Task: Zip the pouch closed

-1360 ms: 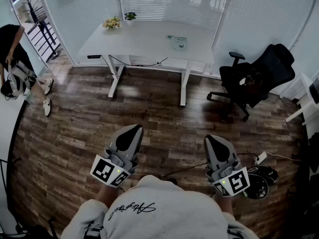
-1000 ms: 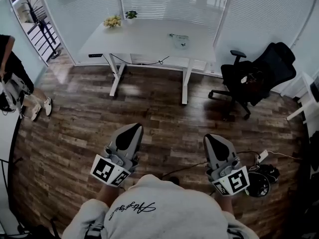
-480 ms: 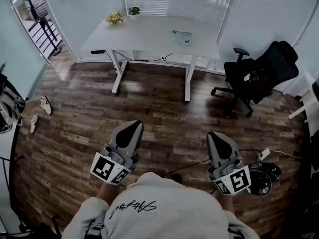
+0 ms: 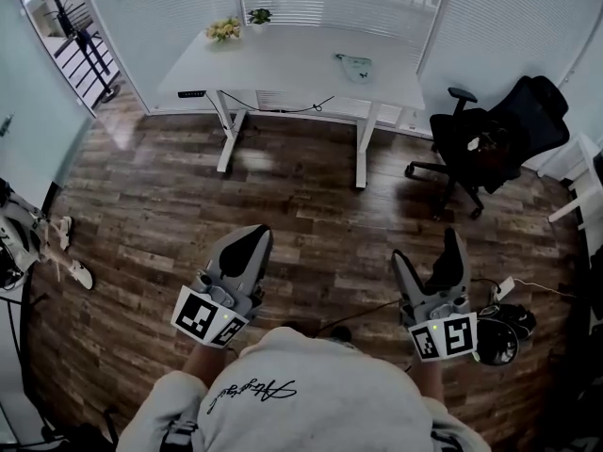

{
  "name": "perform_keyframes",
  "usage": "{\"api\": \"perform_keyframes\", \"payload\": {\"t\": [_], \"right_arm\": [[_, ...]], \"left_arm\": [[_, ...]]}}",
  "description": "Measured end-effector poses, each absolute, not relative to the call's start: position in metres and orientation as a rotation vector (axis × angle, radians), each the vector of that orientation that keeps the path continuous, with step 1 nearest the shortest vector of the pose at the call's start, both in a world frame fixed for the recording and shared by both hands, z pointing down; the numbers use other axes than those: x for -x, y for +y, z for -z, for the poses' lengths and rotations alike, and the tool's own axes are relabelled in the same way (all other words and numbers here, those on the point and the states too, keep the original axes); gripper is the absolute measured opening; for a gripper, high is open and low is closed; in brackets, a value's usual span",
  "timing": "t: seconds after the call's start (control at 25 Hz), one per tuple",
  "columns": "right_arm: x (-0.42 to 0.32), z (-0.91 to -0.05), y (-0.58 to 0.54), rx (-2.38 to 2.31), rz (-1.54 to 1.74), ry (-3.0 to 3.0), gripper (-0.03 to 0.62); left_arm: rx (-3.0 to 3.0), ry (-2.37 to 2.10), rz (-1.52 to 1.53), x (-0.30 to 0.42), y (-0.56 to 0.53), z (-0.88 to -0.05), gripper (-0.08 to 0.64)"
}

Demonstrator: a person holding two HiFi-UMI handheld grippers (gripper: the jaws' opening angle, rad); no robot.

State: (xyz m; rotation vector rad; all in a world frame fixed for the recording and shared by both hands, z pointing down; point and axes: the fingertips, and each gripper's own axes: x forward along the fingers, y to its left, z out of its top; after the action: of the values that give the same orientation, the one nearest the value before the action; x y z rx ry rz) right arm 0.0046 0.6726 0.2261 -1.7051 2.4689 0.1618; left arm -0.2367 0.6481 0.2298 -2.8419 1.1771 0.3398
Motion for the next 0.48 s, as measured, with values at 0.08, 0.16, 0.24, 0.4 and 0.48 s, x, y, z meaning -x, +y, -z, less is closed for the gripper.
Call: {"api": "perform_keyframes", "payload": {"t": [0.08,0.16,0.24,0.4,0.48], "right_arm": [[0.002,-0.228,0.671,1.710,-0.152,2.460,0.434],[0.011,-0.229,0.671,1.714,-0.151,2.453,0.433],[0.020,-0.231,0.671,1.719,-0.154,2.447,0.433],[0.031,-0.231,0.667,1.716,-0.137,2.436,0.431],[0.033,-0.231,0.668,1.726,-0.127,2.429,0.430]], "left_arm": [[2.847,1.164,-0.336,0.244,0.645,-0.231,0.002],[2.857,1.143,-0.326,0.251,0.644,-0.233,0.002],[2.864,1.122,-0.319,0.259,0.643,-0.236,0.002],[2.882,1.098,-0.311,0.269,0.635,-0.238,0.002],[2.889,1.100,-0.319,0.274,0.631,-0.238,0.002]]}}
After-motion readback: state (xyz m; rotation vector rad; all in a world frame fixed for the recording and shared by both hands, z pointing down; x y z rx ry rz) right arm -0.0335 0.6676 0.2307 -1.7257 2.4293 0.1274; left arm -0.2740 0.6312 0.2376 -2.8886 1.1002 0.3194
